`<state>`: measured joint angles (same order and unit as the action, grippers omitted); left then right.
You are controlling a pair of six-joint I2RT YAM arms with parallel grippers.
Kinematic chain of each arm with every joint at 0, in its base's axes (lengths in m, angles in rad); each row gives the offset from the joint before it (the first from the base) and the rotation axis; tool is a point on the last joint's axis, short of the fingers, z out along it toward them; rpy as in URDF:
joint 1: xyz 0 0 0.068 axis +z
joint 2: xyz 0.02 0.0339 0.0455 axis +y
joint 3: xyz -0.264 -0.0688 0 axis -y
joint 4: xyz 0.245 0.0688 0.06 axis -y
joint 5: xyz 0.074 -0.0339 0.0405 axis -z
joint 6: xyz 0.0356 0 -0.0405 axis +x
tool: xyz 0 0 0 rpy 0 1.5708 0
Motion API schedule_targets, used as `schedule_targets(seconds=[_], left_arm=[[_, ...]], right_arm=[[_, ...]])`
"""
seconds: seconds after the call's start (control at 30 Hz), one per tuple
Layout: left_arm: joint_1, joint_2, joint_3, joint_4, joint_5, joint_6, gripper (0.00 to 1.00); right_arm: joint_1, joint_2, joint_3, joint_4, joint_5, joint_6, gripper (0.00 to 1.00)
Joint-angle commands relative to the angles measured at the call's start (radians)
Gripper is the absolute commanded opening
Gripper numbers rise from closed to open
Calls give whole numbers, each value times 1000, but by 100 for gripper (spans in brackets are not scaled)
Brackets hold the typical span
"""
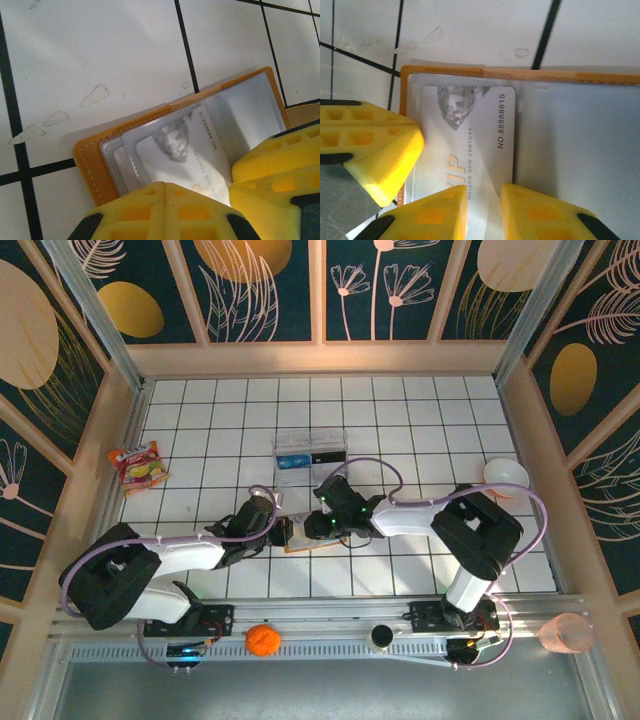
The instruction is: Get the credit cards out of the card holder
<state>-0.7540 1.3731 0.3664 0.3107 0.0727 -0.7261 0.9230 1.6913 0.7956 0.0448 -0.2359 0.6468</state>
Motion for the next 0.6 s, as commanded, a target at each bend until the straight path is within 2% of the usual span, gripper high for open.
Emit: schedule_targets(seconds=[0.0,0.2,0.33,0.57], left_arm=[[-2,3,-10,-44,-14,11,0],[-2,-5,8,-64,-20,24,0],[-2,-45,29,-101,-22,36,0],[-3,-149,69,-166,-24,42,0]], right_arm=[[4,-32,-29,-92,104,20,26],[19,-72,-21,-91,130,1,28],[13,-118,-8,-85,97,-41,33],[-39,-138,-16,-59,-22,-71,33]])
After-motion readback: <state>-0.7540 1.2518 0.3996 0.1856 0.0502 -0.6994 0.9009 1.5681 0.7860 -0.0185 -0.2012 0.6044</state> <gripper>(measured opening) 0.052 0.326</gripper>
